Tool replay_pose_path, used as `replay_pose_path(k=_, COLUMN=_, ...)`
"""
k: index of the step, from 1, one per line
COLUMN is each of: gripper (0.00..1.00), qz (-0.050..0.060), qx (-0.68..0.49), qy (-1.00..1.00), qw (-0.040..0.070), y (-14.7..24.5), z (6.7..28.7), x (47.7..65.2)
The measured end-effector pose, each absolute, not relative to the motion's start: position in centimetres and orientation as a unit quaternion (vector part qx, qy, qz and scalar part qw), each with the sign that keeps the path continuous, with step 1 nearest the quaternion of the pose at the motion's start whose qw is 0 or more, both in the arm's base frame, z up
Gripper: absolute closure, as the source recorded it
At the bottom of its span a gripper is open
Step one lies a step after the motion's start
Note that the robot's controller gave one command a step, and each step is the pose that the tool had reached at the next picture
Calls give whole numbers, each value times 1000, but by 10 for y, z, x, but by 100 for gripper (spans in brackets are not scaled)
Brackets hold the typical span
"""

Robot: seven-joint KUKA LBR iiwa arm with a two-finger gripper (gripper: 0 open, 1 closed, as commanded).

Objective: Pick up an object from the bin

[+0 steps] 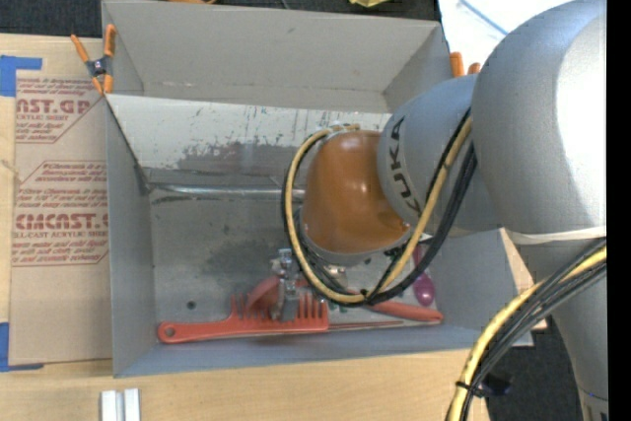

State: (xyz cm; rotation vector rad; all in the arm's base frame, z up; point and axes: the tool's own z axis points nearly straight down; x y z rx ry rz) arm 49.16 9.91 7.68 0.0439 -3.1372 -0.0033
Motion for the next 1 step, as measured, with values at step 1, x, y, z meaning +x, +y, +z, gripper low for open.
replay_pose_path(k=1, gripper=100, qz=-1, qx=14, qy=-1000, qw=2, y=99, z=77, x=492)
